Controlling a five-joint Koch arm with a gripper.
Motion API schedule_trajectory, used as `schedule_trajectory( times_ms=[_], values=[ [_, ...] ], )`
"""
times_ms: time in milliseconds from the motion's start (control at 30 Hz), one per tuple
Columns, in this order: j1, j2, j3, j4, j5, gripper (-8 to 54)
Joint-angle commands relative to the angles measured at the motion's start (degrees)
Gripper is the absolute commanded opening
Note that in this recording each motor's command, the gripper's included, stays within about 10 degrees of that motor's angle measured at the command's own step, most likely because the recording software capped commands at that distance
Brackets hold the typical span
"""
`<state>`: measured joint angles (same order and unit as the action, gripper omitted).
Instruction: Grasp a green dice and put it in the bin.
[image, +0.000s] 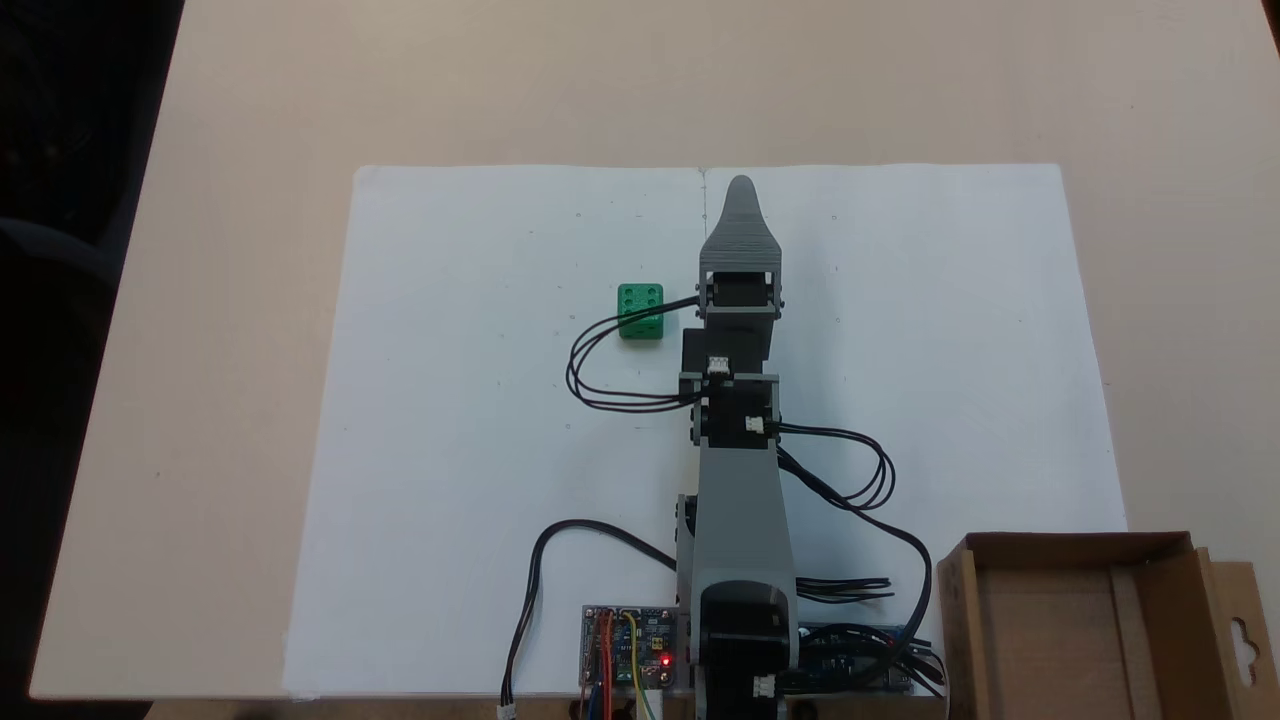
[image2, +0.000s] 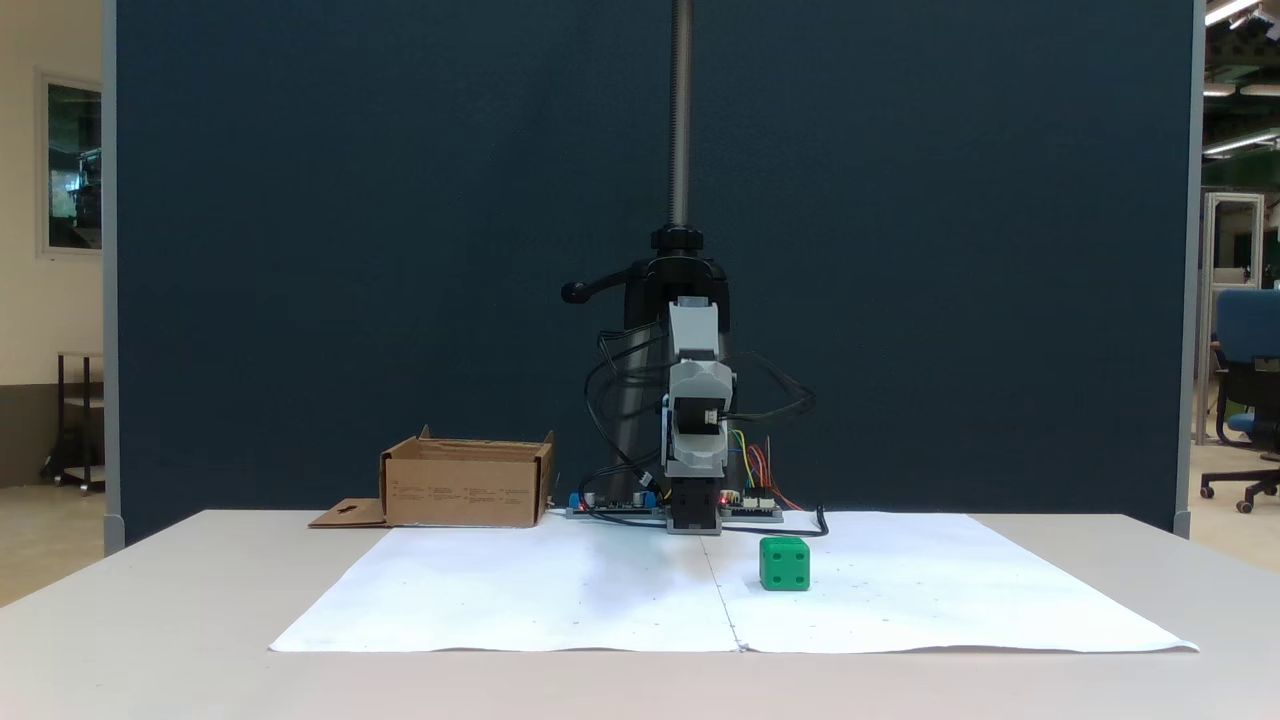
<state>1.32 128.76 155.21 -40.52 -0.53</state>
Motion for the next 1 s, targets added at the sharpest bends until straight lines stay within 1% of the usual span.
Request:
schedule_trajectory(
  times_ms=[0, 100, 133, 267, 433, 667, 767, 800, 967],
  values=[
    [1.05, 6.59, -3.87, 8.86, -3.08, 43.8],
    [0.88, 6.5, -10.81, 20.81, -2.99, 43.5],
    [0.53, 6.5, -14.94, 27.58, -2.72, 42.9],
    [-1.41, 2.99, -23.64, 41.11, -0.88, 41.4],
    [-6.5, -5.1, -33.31, 57.29, 1.93, 41.5],
    [-6.86, -21.18, -47.29, 78.12, 6.15, 41.6],
    [-7.73, -24.35, -50.89, 86.46, 9.14, 41.5],
    [-8.35, -25.14, -51.59, 89.1, 9.93, 41.5],
    [-11.25, -28.48, -53.17, 88.95, 15.29, 41.6]
  ],
)
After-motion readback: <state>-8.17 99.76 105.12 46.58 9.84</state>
